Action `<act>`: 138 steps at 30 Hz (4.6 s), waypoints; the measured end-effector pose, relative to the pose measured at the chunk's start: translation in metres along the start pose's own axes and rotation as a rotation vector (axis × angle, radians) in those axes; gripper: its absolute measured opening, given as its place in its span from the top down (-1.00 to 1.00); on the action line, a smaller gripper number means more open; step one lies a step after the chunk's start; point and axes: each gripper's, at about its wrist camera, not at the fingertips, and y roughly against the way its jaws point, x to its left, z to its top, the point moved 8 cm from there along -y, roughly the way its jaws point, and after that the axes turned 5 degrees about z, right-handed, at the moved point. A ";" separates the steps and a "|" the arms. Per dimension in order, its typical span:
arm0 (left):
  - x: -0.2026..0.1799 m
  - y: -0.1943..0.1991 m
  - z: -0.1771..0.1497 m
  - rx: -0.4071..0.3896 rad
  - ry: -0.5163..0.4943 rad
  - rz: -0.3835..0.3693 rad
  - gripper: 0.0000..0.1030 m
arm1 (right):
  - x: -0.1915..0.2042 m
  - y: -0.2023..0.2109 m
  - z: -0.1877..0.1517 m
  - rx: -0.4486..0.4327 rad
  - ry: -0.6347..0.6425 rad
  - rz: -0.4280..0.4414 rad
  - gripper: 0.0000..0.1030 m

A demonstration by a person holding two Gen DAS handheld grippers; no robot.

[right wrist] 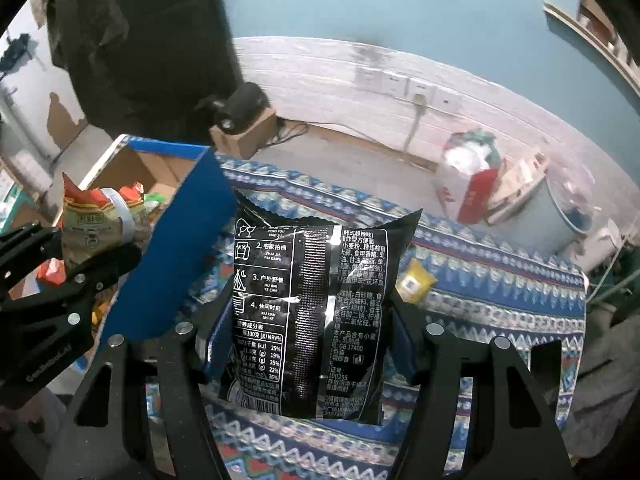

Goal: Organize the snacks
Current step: 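Carry the orange-yellow chip bag to the box with the left tool while the right tool carries the black bag, then release the chip bag into the box with the left tool while the right tool holds the black bag, then move both tools from the box to the black bag and yellow bar on the cloth, then grasp the black bag with the left tool while the right tool grasps the yellow wafer bar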

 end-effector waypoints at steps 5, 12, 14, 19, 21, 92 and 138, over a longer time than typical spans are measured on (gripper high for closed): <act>0.029 0.000 -0.004 -0.002 0.054 0.017 0.32 | 0.028 -0.010 0.011 0.006 0.040 0.023 -0.26; 0.066 0.002 -0.011 0.001 0.113 0.054 0.32 | 0.065 -0.021 0.024 0.008 0.090 0.053 -0.26; 0.077 0.001 -0.014 0.008 0.136 0.057 0.32 | 0.074 -0.024 0.027 0.009 0.101 0.059 -0.26; 0.103 -0.001 -0.026 0.019 0.175 0.080 0.32 | 0.096 -0.032 0.035 0.008 0.128 0.074 -0.26; 0.113 -0.005 -0.031 0.031 0.190 0.091 0.32 | 0.106 -0.034 0.038 0.008 0.139 0.080 -0.26; 0.049 -0.011 -0.024 0.094 0.109 0.022 -0.58 | 0.030 -0.028 0.030 0.073 -0.063 0.027 -0.60; -0.082 -0.103 -0.044 0.225 -0.142 0.002 -0.65 | -0.105 -0.127 -0.113 0.353 -0.252 -0.123 -0.08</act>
